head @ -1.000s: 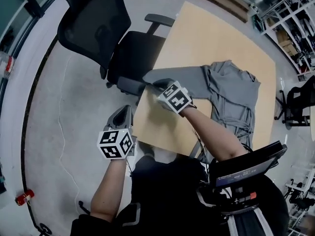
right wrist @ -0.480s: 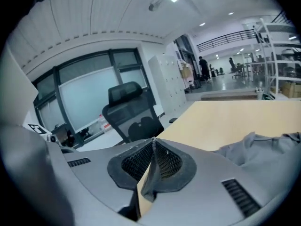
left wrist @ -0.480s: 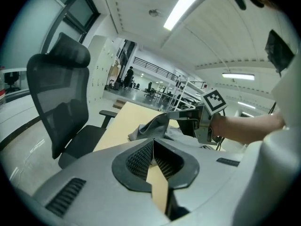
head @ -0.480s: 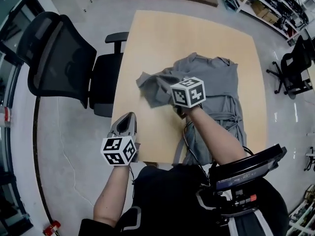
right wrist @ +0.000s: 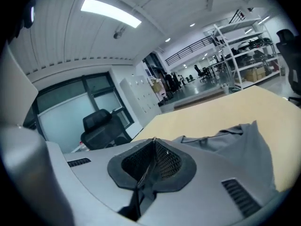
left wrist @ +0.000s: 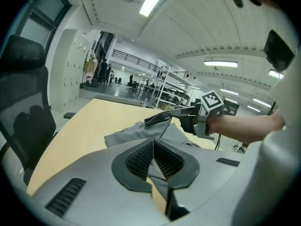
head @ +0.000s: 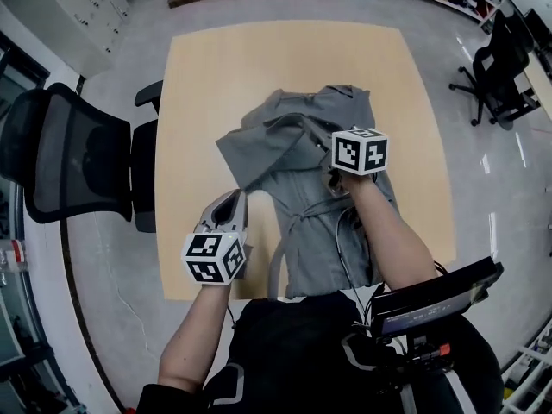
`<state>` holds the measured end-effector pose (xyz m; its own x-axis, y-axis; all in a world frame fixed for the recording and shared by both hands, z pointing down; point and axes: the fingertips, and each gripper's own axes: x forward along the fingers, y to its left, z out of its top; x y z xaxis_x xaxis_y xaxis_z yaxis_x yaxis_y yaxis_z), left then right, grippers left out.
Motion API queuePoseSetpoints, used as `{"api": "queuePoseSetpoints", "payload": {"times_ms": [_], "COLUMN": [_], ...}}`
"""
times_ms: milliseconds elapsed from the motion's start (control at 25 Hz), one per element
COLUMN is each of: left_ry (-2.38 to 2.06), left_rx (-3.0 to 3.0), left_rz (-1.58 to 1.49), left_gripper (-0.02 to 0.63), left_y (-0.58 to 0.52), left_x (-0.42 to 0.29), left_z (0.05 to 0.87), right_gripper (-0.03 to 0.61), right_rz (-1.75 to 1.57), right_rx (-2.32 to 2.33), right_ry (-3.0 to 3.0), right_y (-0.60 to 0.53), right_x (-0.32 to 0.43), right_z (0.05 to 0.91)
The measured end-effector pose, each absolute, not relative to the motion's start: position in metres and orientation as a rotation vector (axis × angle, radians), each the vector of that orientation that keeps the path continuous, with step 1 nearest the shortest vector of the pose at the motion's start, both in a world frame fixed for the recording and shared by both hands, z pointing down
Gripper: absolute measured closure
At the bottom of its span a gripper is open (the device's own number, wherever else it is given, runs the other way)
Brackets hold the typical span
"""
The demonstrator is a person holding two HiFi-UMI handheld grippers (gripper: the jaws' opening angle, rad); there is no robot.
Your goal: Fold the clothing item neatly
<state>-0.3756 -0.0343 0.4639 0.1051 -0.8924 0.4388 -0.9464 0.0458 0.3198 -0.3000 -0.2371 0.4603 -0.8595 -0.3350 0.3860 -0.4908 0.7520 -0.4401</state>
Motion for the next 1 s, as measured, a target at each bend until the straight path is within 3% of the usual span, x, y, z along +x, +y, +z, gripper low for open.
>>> {"api": "queuePoseSetpoints", "payload": {"times_ms": [560,840,1000], "left_ry": [-1.672,-1.653,-1.663], "left_rx": [1.945,1.898,1.870], "left_rz": [0.285,0.338,0.356], "left_gripper": [0.614,0.614,0.614], "left_y": [-0.172,-0.180,-0.174], "left_x": [-0.258,-0.241,-0.245], "left_z": [0.480,0.504,0.510], "right_gripper": [0.552,0.551,0.547], "right_rz": [1.018,1.065,0.871], "right_rx": [0.921,0.881,0.795], "right_ry": [-2.538,-2.415,-2.400], "right_y": [-0.325,-0.319,-0.314], "right_x": [-0.108,-0.078,-0.072], "right_z": [0.521,0.572,0.576]}}
